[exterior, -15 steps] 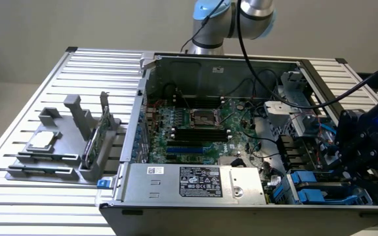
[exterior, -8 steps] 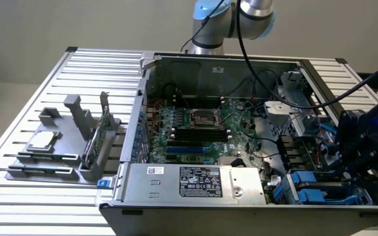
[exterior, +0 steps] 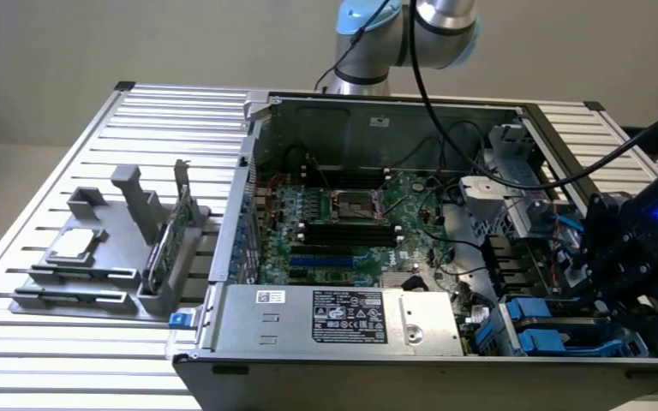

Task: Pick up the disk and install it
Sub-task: 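Insert the first disk wire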

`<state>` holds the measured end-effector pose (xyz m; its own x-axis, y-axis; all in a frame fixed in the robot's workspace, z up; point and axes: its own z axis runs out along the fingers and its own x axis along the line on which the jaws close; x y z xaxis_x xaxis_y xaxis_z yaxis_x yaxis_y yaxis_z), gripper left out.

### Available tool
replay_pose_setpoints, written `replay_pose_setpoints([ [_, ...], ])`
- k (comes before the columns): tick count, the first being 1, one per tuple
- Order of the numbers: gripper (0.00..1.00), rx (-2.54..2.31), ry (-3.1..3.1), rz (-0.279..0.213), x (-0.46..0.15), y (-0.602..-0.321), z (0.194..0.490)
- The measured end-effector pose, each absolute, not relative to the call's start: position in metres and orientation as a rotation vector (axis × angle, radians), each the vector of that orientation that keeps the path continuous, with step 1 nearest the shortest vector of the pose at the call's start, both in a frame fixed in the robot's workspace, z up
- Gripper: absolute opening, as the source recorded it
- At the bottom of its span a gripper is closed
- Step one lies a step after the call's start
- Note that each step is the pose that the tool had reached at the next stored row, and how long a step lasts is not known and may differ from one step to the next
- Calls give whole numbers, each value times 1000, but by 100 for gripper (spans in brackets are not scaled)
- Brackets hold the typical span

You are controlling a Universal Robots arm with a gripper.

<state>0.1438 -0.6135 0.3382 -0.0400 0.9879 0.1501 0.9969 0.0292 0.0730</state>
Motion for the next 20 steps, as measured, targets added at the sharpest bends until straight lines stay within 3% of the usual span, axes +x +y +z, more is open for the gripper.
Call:
replay_pose_setpoints([
  [20, 17, -2142, -2214, -252, 143, -613, 336],
])
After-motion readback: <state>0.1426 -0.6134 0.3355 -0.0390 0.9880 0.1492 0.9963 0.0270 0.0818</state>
